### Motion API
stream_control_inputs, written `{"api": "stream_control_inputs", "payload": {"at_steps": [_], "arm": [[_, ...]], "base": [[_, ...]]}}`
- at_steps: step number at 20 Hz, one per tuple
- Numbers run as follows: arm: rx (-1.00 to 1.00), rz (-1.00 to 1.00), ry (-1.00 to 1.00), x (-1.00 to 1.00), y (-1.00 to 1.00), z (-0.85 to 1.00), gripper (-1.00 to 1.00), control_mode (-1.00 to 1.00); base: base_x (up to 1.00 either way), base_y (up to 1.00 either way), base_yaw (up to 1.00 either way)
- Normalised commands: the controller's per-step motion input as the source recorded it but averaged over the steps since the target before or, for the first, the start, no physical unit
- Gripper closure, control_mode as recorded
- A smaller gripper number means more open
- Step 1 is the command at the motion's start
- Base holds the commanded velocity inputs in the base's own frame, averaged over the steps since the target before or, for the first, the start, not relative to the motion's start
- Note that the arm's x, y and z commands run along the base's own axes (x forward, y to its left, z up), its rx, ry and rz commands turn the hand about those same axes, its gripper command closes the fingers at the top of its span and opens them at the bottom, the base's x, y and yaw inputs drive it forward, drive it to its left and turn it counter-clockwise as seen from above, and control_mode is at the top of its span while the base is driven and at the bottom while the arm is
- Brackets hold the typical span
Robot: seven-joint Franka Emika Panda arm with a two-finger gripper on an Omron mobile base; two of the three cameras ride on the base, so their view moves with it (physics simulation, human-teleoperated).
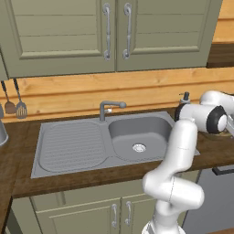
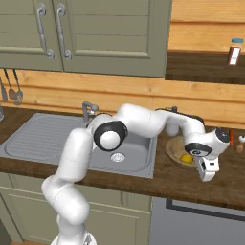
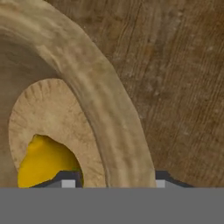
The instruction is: Pick the lemon from the sink and place it in the bowl. Then pick the bowl and place it in the microwave. Then close the microwave door and press the start button.
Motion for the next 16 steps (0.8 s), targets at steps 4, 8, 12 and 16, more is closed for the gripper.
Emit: {"api": "stream_control_inputs", "payload": {"at_steps": [4,8,12,16], "arm": [[0.00,-0.01,-0.17,-0.19,0.00,0.18,1.00,-1.00],[0.00,-0.01,-0.18,-0.31,0.33,0.50,1.00,-1.00],[0.00,0.00,-0.15,-0.43,0.57,0.59,1.00,-1.00],[0.00,0.00,-0.02,-0.40,0.74,0.57,1.00,-1.00]], "base": [[0.00,0.00,0.00],[0.00,0.00,0.00],[0.00,0.00,0.00],[0.00,0.00,0.00]]}}
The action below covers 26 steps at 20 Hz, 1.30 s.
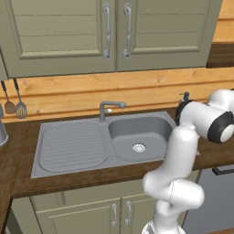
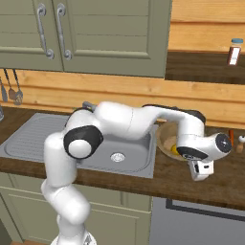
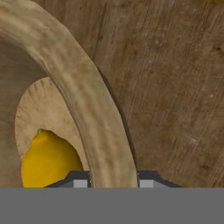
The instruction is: Pick the lemon from the sink and place it in the bowl. Then pick the bowl and place it in the microwave. Then close the microwave door and press the start button.
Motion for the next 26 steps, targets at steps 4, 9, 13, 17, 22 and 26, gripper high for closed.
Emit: {"api": "stream_control_inputs", "payload": {"at_steps": [4,9,13,17,22,26], "arm": [[-0.03,-0.02,0.04,-0.16,0.97,0.35,1.00,-1.00],[-0.08,-0.05,0.06,0.00,1.00,0.46,1.00,-1.00],[-0.06,-0.07,0.00,-0.14,0.87,0.64,1.00,-1.00],[0.00,-0.03,0.01,-0.39,0.51,0.71,1.00,-1.00],[0.00,-0.04,0.02,-0.44,0.41,0.42,1.00,-1.00],[-0.03,0.06,0.03,-0.08,0.31,-0.05,1.00,-1.00]], "base": [[0.00,0.00,0.00],[0.00,0.00,0.00],[0.00,0.00,0.00],[0.00,0.00,0.00],[0.00,0.00,0.00],[0.00,0.00,0.00]]}}
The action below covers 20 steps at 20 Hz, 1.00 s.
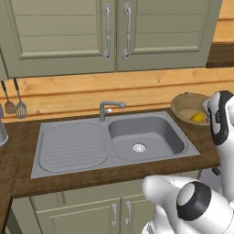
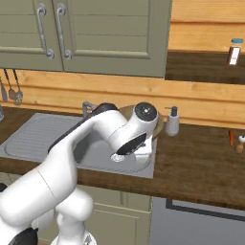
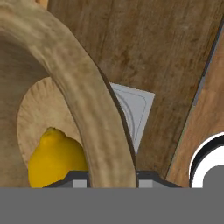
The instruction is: Pick the lemon from the sink and place it in the bowl. Then pick the bowl and place it in the microwave. Then close the microwave door and press the start button.
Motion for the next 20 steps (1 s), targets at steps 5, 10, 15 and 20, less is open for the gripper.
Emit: {"api": "stream_control_inputs", "payload": {"at_steps": [5,10,15,20], "arm": [[0.00,0.00,0.00,-0.12,0.07,0.01,1.00,1.00],[0.00,0.00,0.00,0.00,0.00,0.00,1.00,1.00],[0.00,0.00,0.00,0.00,0.00,0.00,1.00,1.00],[0.00,0.00,0.00,0.00,0.00,0.00,1.00,1.00]], "base": [[-0.35,0.01,-0.23],[-0.58,0.00,-0.71],[-0.19,0.00,-0.91],[0.00,0.00,-1.00]]}}
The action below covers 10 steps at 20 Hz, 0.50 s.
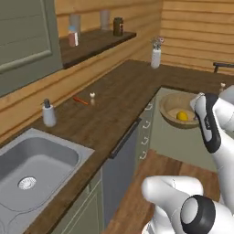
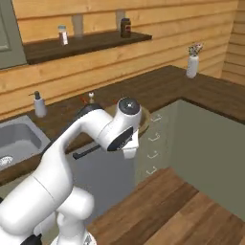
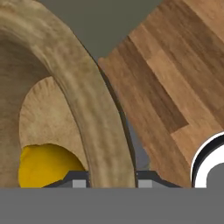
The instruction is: Pick the lemon from the sink and place it in the bowl. Then pick the bowl and place it in the microwave. Then close the microwave door and press the start button.
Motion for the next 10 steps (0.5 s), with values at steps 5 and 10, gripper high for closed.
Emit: {"api": "stream_control_inputs", "payload": {"at_steps": [5,10], "arm": [[0.00,0.00,0.00,0.00,0.00,0.00,1.00,1.00],[0.00,0.00,0.00,0.00,0.00,0.00,1.00,1.00]], "base": [[0.00,-0.24,-0.96],[0.00,-0.19,-0.96]]}}
